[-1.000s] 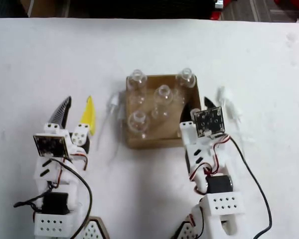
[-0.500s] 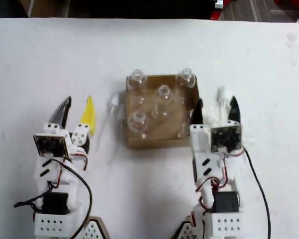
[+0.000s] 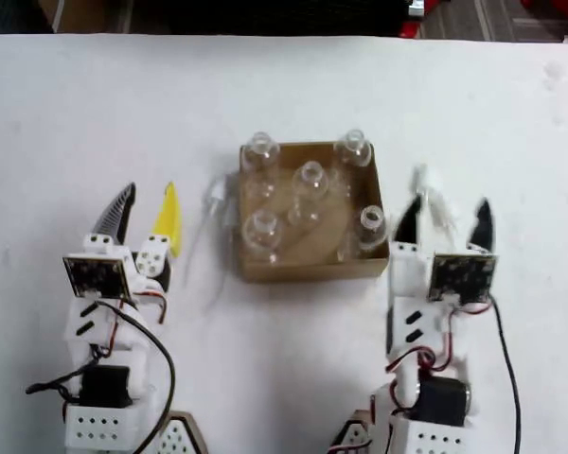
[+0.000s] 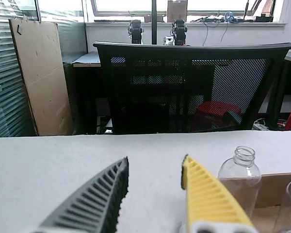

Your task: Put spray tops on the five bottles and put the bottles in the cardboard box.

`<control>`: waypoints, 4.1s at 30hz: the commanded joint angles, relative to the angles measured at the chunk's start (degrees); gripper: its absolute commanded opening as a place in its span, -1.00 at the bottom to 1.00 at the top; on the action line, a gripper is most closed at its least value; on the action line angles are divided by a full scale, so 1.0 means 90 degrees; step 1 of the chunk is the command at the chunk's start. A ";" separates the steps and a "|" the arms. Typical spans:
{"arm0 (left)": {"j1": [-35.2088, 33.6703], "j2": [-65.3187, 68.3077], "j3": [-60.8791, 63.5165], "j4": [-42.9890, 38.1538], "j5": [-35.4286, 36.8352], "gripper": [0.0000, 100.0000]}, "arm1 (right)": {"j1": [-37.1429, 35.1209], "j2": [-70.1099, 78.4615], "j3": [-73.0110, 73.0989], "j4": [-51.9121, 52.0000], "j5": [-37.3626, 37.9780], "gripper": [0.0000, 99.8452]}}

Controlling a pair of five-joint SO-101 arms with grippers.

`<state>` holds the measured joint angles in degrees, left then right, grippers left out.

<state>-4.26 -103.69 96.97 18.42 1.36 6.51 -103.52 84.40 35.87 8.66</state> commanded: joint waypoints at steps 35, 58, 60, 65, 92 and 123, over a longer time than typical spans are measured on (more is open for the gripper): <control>0.0122 -0.0112 -0.2159 0.1768 -0.2823 -0.67 | 0.1226 0.0024 0.1387 0.0190 -0.0020 -0.90; -0.0327 0.3863 -0.4083 0.2520 -0.3360 -0.67 | 0.1216 0.0024 0.1387 0.0317 -0.0020 -0.89; -0.0337 0.5123 -0.4620 0.2530 -0.3204 -0.67 | 0.1216 0.0024 0.1387 0.0317 -0.0020 -0.89; -0.0357 0.7888 -0.6496 0.3360 -0.2667 -0.67 | 0.1216 0.0024 0.1387 0.0317 -0.0020 -0.89; 0.0562 1.5184 -1.2952 0.5089 -0.1690 -0.66 | 0.1216 0.0024 0.1387 0.0317 -0.0020 -0.89; 0.0337 1.5458 -1.2737 0.4845 -0.0674 -0.52 | 0.1216 0.0024 0.1387 0.0317 -0.0020 -0.89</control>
<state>0.31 36.09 -17.32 63.34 -5.05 16.88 -102.90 96.35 38.95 8.66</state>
